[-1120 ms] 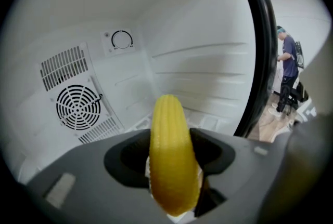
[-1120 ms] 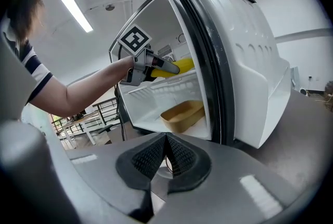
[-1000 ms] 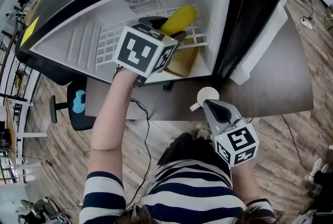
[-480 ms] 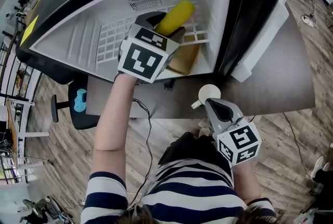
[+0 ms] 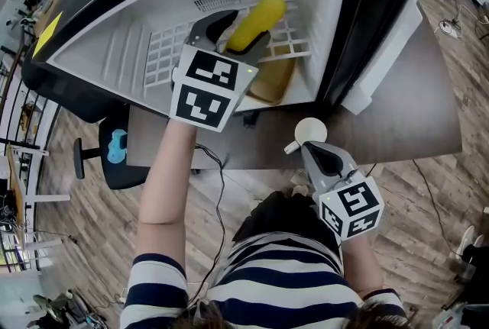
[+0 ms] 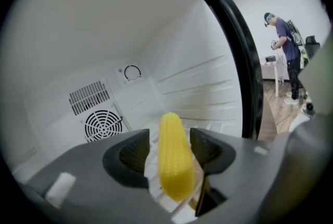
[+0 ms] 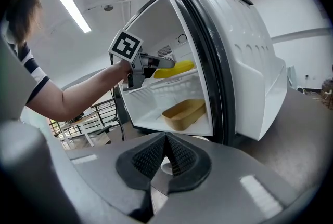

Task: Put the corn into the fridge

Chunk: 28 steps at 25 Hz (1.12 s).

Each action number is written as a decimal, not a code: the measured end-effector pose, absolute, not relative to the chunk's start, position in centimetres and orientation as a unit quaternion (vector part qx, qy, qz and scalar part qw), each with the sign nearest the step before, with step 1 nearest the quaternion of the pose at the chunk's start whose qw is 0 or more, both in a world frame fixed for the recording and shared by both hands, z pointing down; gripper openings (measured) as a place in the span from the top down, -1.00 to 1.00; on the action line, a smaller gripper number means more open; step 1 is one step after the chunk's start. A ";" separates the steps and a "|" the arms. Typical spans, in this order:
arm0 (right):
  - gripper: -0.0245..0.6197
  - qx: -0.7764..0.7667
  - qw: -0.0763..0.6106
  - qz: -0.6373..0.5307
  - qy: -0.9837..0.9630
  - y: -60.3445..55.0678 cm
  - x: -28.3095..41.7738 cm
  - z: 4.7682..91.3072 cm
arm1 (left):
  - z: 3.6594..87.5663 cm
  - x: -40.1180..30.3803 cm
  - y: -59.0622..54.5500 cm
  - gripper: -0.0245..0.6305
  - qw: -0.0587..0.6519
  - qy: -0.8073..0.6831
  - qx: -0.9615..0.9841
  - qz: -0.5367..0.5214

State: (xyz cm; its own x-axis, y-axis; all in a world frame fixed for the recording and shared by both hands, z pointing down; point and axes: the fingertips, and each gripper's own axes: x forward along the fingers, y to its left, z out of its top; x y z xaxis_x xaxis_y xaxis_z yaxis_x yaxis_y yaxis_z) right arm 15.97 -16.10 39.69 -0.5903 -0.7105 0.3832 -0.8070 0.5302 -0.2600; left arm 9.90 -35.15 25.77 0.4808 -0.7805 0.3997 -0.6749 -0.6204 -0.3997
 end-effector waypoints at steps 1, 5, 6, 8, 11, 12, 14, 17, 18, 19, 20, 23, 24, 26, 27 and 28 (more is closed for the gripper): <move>0.94 0.439 0.115 0.208 -0.867 -16.0 15.8 39.7 | 25.4 9.7 -34.9 0.93 0.097 0.429 -0.856 -0.270; 0.94 0.441 0.113 0.205 -0.866 -15.4 15.2 39.4 | 24.1 8.4 -33.7 0.93 0.103 0.446 -0.858 -0.234; 0.94 0.442 0.113 0.205 -0.866 -15.3 15.0 39.3 | 23.9 8.0 -33.3 0.93 0.103 0.451 -0.857 -0.226; 0.94 0.446 0.113 0.203 -0.865 -15.0 14.7 39.1 | 23.3 7.1 -32.5 0.93 0.107 0.460 -0.856 -0.209; 0.94 0.451 0.111 0.198 -0.863 -14.5 14.1 38.7 | 22.3 5.5 -31.0 0.93 0.124 0.481 -0.850 -0.176; 0.94 0.453 0.111 0.196 -0.863 -14.3 14.0 38.5 | 21.9 5.0 -30.5 0.93 0.129 0.489 -0.847 -0.166; 0.94 0.458 0.111 0.192 -0.861 -14.1 13.8 38.3 | 21.5 3.9 -29.5 0.93 0.132 0.501 -0.843 -0.149; 0.94 0.462 0.111 0.189 -0.859 -14.5 13.7 37.9 | 21.3 2.6 -28.7 0.93 0.130 0.518 -0.836 -0.125; 0.94 0.464 0.111 0.188 -0.859 -14.6 13.7 37.7 | 21.2 2.1 -28.5 0.93 0.130 0.523 -0.834 -0.119; 0.94 0.465 0.112 0.187 -0.858 -14.7 13.6 37.6 | 21.2 1.7 -28.2 0.93 0.128 0.527 -0.833 -0.113; 0.94 0.466 0.112 0.185 -0.858 -14.7 13.5 37.4 | 21.1 1.2 -27.8 0.93 0.125 0.530 -0.832 -0.106; 0.94 0.472 0.113 0.175 -0.857 -14.2 12.8 36.7 | 20.8 -0.7 -25.9 0.93 0.114 0.540 -0.830 -0.082; 0.94 0.474 0.113 0.172 -0.856 -14.0 12.5 36.5 | 20.7 -1.3 -25.1 0.93 0.111 0.543 -0.829 -0.075; 0.94 0.478 0.111 0.166 -0.855 -13.7 12.1 36.0 | 20.8 -2.4 -23.9 0.93 0.104 0.546 -0.828 -0.064; 0.94 0.481 0.110 0.164 -0.855 -13.6 12.0 35.8 | 20.9 -2.8 -23.4 0.93 0.098 0.547 -0.830 -0.060; 0.94 0.482 0.109 0.161 -0.854 -13.6 11.9 35.6 | 21.1 -3.1 -23.0 0.93 0.089 0.546 -0.831 -0.057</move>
State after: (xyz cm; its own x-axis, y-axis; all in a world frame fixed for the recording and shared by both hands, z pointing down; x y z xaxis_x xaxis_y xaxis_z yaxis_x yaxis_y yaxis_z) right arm 11.88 -13.62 35.62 -0.5104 -0.7887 0.3427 -0.8593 0.4823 -0.1700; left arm -3.10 -22.95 21.11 0.3979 -0.9174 -0.0024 -0.8973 -0.3886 -0.2092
